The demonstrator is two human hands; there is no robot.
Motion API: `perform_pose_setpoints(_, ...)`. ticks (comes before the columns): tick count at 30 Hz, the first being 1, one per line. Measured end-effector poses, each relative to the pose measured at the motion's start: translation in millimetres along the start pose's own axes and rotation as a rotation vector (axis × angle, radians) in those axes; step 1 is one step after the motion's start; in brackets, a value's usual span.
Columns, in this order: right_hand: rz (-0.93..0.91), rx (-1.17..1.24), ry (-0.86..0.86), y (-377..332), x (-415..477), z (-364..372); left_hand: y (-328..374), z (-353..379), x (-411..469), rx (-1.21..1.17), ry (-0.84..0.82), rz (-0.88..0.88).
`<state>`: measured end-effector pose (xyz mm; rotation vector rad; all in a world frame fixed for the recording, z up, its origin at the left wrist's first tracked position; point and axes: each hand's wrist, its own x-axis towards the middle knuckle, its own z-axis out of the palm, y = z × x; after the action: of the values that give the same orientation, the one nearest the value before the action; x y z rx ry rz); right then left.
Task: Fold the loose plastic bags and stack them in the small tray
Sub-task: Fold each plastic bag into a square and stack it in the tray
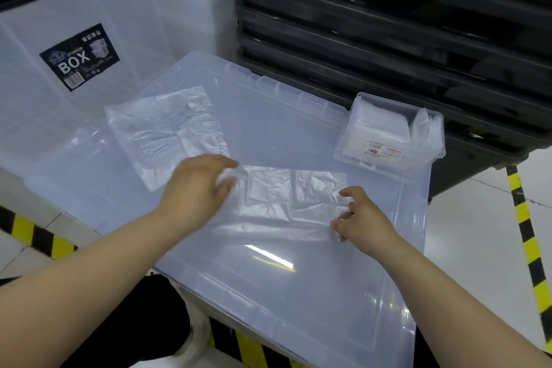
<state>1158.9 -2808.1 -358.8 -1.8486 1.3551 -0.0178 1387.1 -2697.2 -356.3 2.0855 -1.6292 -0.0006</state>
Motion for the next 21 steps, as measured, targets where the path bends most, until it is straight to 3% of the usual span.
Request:
perform_pose_setpoints(3,-0.013,-0.059,0.020,0,-1,1,26,35,-22,0.149,-0.096,0.289)
perform_pose_setpoints(10,0.012,0.103,0.106,1,-4,1,31,64,-31,0.282,-0.394,0.316)
perform_pose_setpoints(15,0.008,-0.357,0.181,8,-7,0,29,65,-26,0.299,-0.444,0.346)
perform_pose_setpoints(19,-0.297,-0.612,0.628,16,-1,12,29,66,-22,0.307,-0.407,0.368)
perform_pose_setpoints(21,-0.471,-0.599,0.612,16,-1,25,30,65,-20,0.309,-0.410,0.385)
